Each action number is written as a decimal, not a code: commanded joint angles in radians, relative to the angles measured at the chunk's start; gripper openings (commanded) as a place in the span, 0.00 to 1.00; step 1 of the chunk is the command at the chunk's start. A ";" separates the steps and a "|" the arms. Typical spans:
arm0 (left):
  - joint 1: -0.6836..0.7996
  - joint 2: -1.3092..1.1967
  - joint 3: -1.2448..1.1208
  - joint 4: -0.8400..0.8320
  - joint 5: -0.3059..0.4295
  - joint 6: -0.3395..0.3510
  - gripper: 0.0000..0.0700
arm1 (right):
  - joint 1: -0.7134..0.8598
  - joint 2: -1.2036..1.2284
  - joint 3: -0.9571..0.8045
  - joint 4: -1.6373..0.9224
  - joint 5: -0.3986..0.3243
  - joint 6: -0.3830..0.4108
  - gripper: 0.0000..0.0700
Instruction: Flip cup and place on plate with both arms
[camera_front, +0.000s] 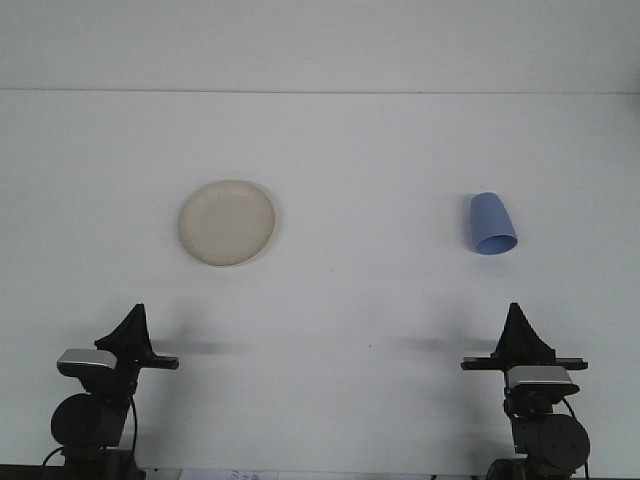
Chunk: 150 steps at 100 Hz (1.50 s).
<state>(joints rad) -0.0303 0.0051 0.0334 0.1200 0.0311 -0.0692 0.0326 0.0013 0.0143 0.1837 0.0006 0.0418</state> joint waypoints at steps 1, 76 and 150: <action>0.001 -0.002 -0.019 0.012 0.003 -0.003 0.02 | 0.001 0.000 -0.002 0.025 0.000 0.008 0.00; 0.001 -0.002 -0.019 0.012 0.003 -0.003 0.02 | 0.001 0.528 0.630 -0.570 -0.010 0.015 0.00; 0.001 -0.002 -0.019 0.012 0.003 -0.003 0.02 | 0.002 0.967 0.642 -0.296 -0.026 0.074 0.72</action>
<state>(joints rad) -0.0303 0.0051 0.0334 0.1200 0.0311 -0.0692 0.0326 0.9314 0.6647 -0.1390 -0.0265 0.1028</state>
